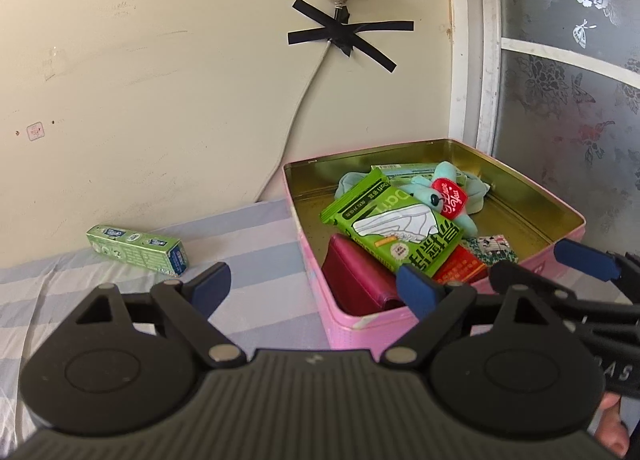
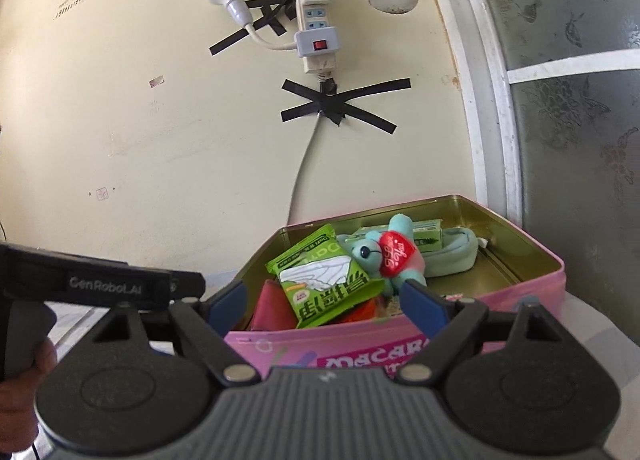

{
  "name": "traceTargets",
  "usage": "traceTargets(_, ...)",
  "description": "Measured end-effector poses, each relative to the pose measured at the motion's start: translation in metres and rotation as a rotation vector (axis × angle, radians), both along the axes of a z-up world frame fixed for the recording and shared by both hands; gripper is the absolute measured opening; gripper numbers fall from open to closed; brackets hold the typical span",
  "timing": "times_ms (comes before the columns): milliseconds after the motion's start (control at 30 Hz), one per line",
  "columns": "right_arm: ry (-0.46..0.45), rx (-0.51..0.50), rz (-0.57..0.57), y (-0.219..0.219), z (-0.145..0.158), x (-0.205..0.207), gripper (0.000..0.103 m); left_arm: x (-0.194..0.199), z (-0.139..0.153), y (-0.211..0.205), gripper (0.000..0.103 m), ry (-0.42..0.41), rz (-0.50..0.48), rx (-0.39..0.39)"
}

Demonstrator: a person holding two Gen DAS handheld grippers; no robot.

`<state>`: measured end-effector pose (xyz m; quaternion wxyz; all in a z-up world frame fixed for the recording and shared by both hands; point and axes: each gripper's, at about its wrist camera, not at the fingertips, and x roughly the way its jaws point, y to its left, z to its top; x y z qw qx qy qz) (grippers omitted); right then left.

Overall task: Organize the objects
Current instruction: 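Withdraw the right gripper toward the long green toothpaste box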

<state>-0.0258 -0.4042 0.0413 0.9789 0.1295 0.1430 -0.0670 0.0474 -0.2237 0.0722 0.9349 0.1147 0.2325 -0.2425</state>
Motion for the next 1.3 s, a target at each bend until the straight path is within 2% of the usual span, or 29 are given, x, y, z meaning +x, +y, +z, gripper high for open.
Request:
traceTargets(133, 0.0, 0.076, -0.006, -0.006, 0.0, -0.008, 0.087, -0.011, -0.007, 0.011, 0.096, -0.016, 0.017, 0.016)
traceTargets(300, 0.007, 0.145, 0.015, -0.003, -0.002, -0.015, 0.087, -0.017, -0.018, 0.024, 0.096, -0.002, 0.031, 0.024)
traceTargets(767, 0.056, 0.119, 0.054, 0.031, -0.007, -0.015, 0.088, -0.02, -0.044, 0.047, 0.097, 0.033, 0.066, 0.045)
traceTargets(1300, 0.108, 0.081, 0.108, 0.066, -0.008, 0.008, 0.088, 0.011, -0.061, 0.085, 0.098, 0.059, 0.15, 0.055)
